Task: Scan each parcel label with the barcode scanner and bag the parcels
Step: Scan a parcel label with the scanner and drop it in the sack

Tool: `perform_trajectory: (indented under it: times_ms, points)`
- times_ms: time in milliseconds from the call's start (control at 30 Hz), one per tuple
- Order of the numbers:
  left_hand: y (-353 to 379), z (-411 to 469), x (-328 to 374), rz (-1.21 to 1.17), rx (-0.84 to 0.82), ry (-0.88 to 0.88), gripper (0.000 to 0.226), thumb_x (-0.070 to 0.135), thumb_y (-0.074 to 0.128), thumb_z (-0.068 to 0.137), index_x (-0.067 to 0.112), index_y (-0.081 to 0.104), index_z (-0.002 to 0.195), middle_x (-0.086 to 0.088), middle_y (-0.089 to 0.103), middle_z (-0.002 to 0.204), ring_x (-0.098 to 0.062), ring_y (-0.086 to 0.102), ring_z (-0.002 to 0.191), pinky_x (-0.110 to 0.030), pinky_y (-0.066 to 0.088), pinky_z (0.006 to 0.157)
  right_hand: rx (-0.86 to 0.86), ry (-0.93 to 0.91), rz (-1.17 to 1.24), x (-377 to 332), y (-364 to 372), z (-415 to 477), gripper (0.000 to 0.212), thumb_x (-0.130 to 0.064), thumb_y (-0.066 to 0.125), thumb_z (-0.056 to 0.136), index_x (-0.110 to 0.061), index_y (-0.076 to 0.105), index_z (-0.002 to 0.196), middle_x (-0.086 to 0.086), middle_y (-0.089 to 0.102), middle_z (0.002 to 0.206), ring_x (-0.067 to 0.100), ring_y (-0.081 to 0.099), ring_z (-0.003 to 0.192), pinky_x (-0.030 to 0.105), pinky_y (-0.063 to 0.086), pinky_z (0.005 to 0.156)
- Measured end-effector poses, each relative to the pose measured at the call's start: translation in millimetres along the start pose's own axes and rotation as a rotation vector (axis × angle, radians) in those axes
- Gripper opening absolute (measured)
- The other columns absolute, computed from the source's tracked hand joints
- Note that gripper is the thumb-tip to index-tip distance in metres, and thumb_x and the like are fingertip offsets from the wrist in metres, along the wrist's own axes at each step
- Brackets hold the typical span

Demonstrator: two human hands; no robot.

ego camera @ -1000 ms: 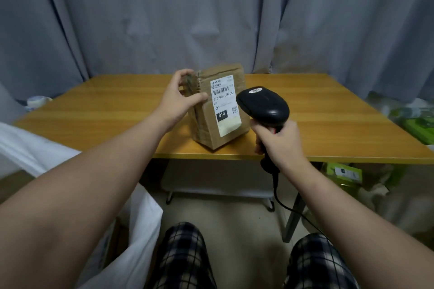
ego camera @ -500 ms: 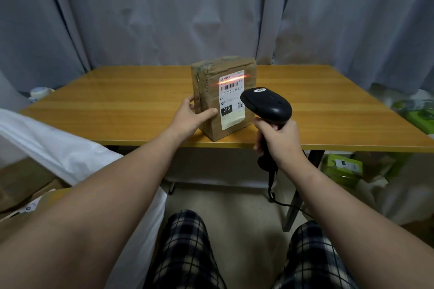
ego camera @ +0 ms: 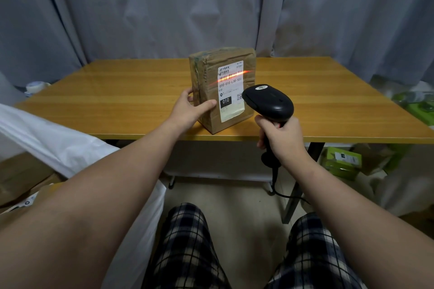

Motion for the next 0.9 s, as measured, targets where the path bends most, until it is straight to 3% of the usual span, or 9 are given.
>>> perform_trajectory:
  times_ms: [400, 567, 733, 900]
  points:
    - [0.7, -3.4, 2.5, -0.028, -0.015, -0.003, 0.079, 0.031, 0.074, 0.082, 0.020, 0.028, 0.146, -0.005, 0.043, 0.144, -0.021, 0.043, 0.131, -0.037, 0.043, 0.105, 0.012, -0.016, 0.031, 11.1, 1.4, -9.7, 0.027, -0.008, 0.064, 0.089, -0.011, 0.059, 0.063, 0.010, 0.053, 0.046, 0.023, 0.057, 0.042, 0.031, 0.049, 0.048]
    - [1.8, -3.1, 1.3, -0.020, -0.012, -0.007, 0.080, 0.031, 0.074, 0.082, 0.021, 0.027, 0.146, -0.006, 0.042, 0.145, -0.022, 0.042, 0.132, -0.040, 0.042, 0.106, 0.015, -0.002, 0.063, 16.2, 3.9, -16.0, 0.023, -0.006, 0.063, 0.090, -0.004, 0.060, 0.068, 0.017, 0.053, 0.051, 0.021, 0.055, 0.041, 0.033, 0.049, 0.051]
    - [0.4, -1.4, 2.2, -0.014, -0.043, -0.021, 0.090, 0.032, 0.075, 0.081, 0.021, 0.020, 0.150, -0.005, 0.039, 0.145, -0.022, 0.042, 0.132, -0.038, 0.041, 0.106, 0.016, -0.007, 0.090, 15.3, 4.8, -13.6, 0.020, -0.007, 0.064, 0.090, -0.006, 0.060, 0.070, 0.014, 0.052, 0.050, 0.022, 0.055, 0.042, 0.031, 0.048, 0.048]
    - [-0.5, -6.7, 3.7, -0.126, -0.014, -0.066, 0.081, 0.031, 0.078, 0.078, 0.018, 0.030, 0.143, 0.001, 0.050, 0.124, -0.017, 0.052, 0.119, -0.036, 0.047, 0.100, 0.006, -0.019, 0.104, 9.1, 6.6, -9.2, 0.023, -0.008, 0.064, 0.090, -0.005, 0.060, 0.067, 0.017, 0.052, 0.051, 0.023, 0.055, 0.044, 0.032, 0.049, 0.050]
Point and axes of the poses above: each hand's wrist, its own z-axis towards the middle knuckle, its own y-axis out of the palm, x = y × z, the point moved 1 cm from there along z, towards the middle knuckle
